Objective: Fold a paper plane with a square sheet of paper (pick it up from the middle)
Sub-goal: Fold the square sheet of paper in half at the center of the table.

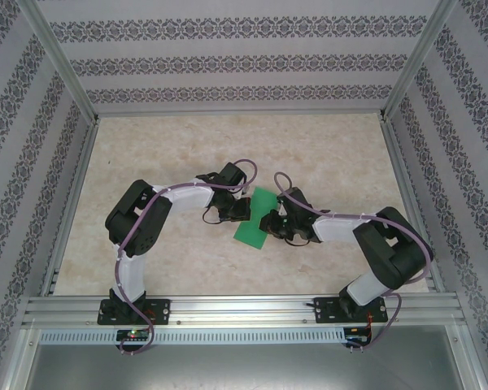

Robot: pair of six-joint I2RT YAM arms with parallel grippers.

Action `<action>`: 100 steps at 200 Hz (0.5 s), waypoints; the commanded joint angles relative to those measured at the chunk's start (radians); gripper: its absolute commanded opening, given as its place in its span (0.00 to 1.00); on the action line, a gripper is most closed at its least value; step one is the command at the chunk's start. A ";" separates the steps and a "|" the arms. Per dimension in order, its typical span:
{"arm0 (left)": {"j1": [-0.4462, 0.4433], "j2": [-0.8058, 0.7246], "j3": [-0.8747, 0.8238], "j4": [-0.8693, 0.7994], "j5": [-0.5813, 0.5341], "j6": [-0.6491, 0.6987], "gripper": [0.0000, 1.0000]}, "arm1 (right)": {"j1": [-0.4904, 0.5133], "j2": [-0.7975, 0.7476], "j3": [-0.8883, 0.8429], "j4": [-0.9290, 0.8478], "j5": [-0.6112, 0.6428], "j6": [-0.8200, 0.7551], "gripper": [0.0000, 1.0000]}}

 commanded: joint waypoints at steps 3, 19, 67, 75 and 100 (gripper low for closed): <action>-0.016 0.029 0.011 -0.057 -0.006 0.020 0.00 | -0.009 0.011 -0.017 0.011 0.021 0.000 0.19; -0.016 0.031 0.014 -0.058 -0.004 0.020 0.00 | -0.013 -0.015 0.006 -0.014 0.010 -0.007 0.20; -0.016 0.032 0.013 -0.063 -0.004 0.026 0.00 | -0.052 -0.100 0.083 -0.051 0.003 -0.048 0.21; -0.016 0.033 0.013 -0.063 -0.003 0.026 0.00 | -0.062 -0.083 0.090 -0.049 -0.010 -0.055 0.21; -0.016 0.032 0.017 -0.067 -0.003 0.029 0.00 | -0.077 -0.009 0.100 -0.013 -0.048 -0.061 0.20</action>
